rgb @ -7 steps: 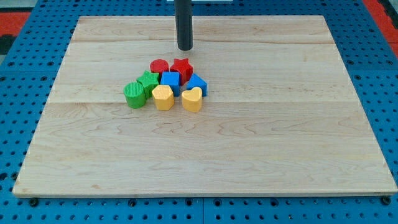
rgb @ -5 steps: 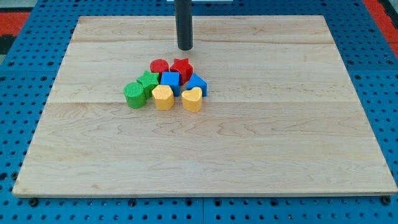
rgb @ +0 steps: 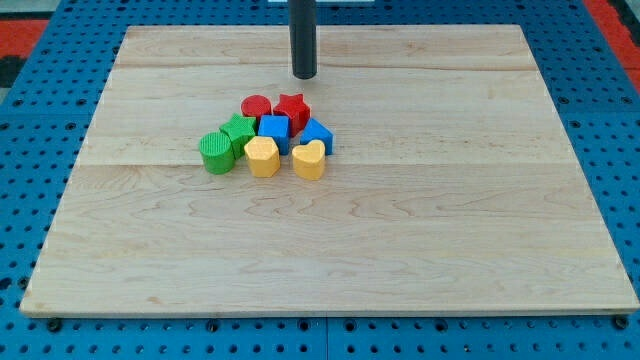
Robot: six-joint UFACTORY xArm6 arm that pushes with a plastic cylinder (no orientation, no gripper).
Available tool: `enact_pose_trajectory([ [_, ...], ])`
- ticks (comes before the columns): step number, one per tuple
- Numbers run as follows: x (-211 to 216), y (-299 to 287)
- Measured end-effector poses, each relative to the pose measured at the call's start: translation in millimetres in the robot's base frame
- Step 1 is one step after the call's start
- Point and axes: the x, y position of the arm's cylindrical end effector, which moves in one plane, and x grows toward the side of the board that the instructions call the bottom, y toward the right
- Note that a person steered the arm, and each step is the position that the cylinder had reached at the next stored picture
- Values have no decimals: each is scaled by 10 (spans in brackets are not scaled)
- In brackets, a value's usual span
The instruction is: Move your arm towards green circle
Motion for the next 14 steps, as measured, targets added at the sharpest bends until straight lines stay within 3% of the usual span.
enact_pose_trajectory([
  [1,0,157],
  [2,-185,-319],
  [4,-233,-1912],
  [6,466,-2532],
  [7,1017,-2579],
  [10,2110,-2078],
  [12,2043,-1660],
  [14,2553,-1568],
])
